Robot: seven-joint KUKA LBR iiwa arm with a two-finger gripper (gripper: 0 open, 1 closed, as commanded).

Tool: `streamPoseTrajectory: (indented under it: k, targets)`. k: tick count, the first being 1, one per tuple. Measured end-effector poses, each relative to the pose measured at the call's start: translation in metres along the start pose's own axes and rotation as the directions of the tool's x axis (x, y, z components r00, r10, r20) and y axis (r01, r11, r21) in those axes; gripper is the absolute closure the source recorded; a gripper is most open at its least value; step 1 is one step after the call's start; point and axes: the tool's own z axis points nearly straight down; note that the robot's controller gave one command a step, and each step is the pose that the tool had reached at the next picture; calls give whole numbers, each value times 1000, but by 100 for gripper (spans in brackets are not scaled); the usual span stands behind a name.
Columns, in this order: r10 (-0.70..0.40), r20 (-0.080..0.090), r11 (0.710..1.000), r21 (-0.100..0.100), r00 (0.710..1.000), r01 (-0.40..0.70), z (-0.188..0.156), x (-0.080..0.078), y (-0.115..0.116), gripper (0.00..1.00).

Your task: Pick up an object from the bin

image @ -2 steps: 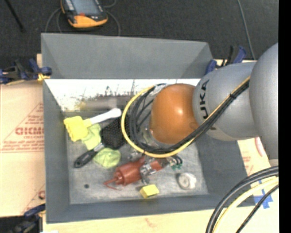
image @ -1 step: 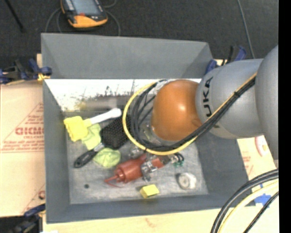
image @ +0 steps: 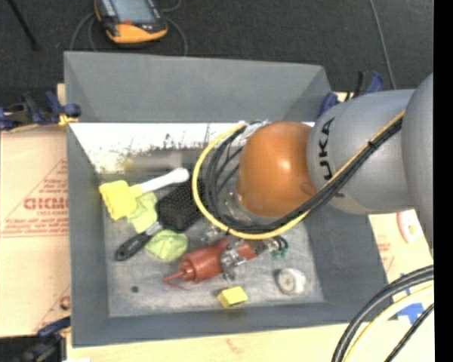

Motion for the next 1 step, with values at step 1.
streamPoseTrajectory:
  k: [1]
  targets:
    - [2, -7, 1000, -2, 1000, -2, -9, 2, 0, 100]
